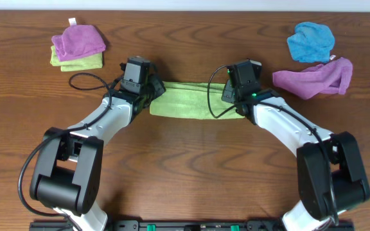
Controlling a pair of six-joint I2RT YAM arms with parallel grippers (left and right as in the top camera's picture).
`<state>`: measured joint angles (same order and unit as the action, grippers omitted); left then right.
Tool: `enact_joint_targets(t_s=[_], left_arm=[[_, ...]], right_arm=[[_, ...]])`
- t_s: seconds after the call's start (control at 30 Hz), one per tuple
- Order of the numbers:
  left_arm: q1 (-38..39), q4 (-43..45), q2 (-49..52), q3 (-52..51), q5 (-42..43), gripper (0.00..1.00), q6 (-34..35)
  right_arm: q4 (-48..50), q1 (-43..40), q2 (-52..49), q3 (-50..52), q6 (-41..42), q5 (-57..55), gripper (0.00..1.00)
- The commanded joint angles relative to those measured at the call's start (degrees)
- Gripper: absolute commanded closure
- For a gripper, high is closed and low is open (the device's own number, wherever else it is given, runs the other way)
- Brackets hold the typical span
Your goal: Fold the cloth
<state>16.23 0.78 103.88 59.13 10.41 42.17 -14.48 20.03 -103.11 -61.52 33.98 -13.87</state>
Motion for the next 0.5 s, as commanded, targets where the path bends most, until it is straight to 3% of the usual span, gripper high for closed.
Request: enact_joint_targets(t_s=[0.0,0.47], left_arm=[[-1.55,0.90,1.09,1.16,-6.67,0.94,-2.32],[-1.57,9.18,8.61,1.16,-7.87,0.94,-3.61]], right_arm=[[0.15,-1.88,-2.10,-0.52,-1.51,-5.92,0.99],[4.04,-2.80,-3.67,-0.52,-1.95,-7.80,0.98]])
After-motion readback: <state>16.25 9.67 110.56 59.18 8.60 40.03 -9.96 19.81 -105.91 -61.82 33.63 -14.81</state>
